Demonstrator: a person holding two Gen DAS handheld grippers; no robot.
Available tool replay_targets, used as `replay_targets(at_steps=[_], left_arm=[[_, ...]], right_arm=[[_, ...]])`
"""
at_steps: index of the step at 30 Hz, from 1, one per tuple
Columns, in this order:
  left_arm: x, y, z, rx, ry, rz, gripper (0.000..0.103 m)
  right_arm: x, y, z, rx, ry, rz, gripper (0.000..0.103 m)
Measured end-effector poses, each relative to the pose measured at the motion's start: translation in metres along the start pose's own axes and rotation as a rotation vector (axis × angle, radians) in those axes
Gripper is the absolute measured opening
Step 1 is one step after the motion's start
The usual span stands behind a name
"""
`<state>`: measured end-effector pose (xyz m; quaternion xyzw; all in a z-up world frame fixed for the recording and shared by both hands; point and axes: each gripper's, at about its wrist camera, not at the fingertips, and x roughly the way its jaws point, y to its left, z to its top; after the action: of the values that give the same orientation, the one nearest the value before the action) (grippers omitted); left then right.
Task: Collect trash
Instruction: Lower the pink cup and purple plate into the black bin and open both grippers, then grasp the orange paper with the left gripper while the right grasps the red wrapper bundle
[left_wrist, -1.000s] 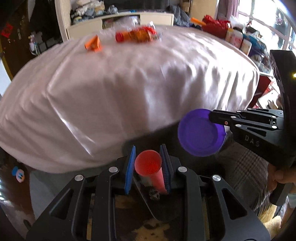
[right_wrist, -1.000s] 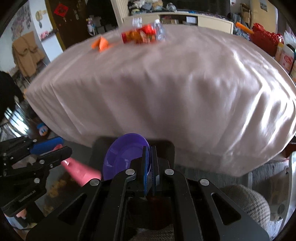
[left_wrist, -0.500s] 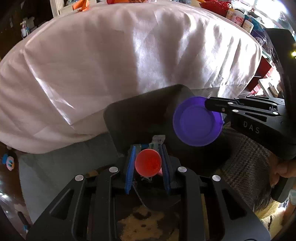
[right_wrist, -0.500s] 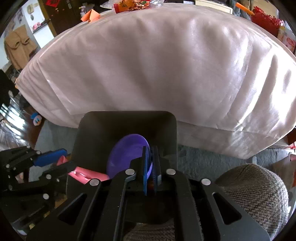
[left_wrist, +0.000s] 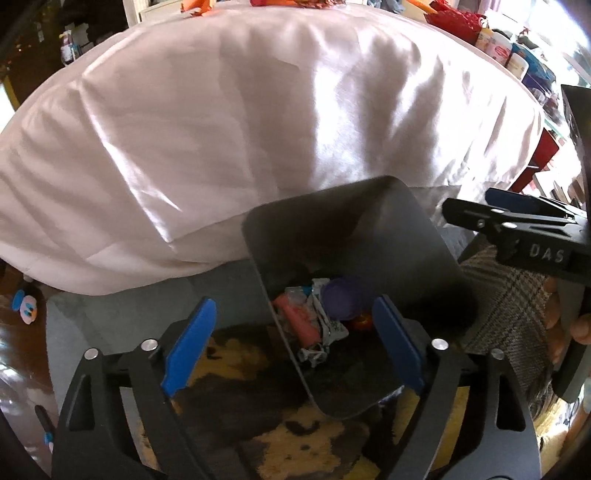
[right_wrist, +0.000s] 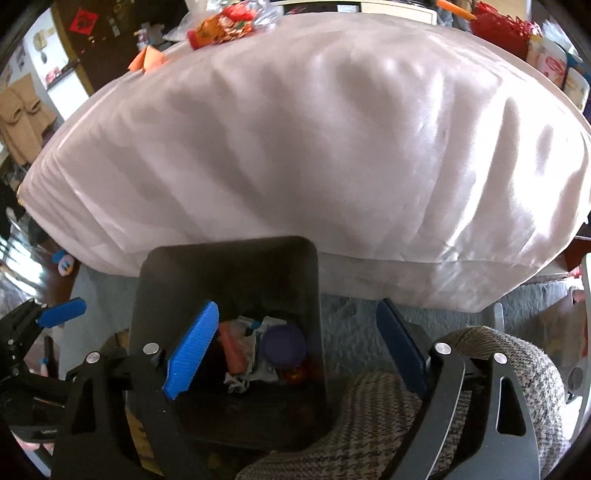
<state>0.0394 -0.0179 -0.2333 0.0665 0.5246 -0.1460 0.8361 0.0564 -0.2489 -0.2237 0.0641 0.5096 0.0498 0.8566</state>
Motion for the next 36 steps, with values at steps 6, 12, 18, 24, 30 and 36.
replay_targets(at_steps=[6, 12, 18, 24, 30, 36], left_arm=[[-0.012, 0.003, 0.007, 0.012, -0.023, 0.031, 0.091], [-0.032, 0.015, 0.024, -0.014, -0.087, 0.053, 0.095], [-0.049, 0.033, 0.050, -0.046, -0.148, 0.088, 0.095], [-0.065, 0.052, 0.084, -0.057, -0.207, 0.129, 0.095], [-0.066, 0.066, 0.118, -0.057, -0.243, 0.138, 0.095], [-0.057, 0.080, 0.154, -0.068, -0.264, 0.139, 0.095]], right_arm=[[-0.009, -0.005, 0.008, 0.022, -0.016, 0.032, 0.090], [-0.027, -0.006, 0.027, 0.024, -0.068, 0.048, 0.090], [-0.049, -0.008, 0.064, 0.017, -0.155, 0.045, 0.090], [-0.062, 0.003, 0.103, -0.018, -0.233, 0.035, 0.090], [-0.060, 0.018, 0.136, -0.057, -0.281, 0.038, 0.090], [-0.049, 0.034, 0.164, -0.078, -0.306, 0.065, 0.086]])
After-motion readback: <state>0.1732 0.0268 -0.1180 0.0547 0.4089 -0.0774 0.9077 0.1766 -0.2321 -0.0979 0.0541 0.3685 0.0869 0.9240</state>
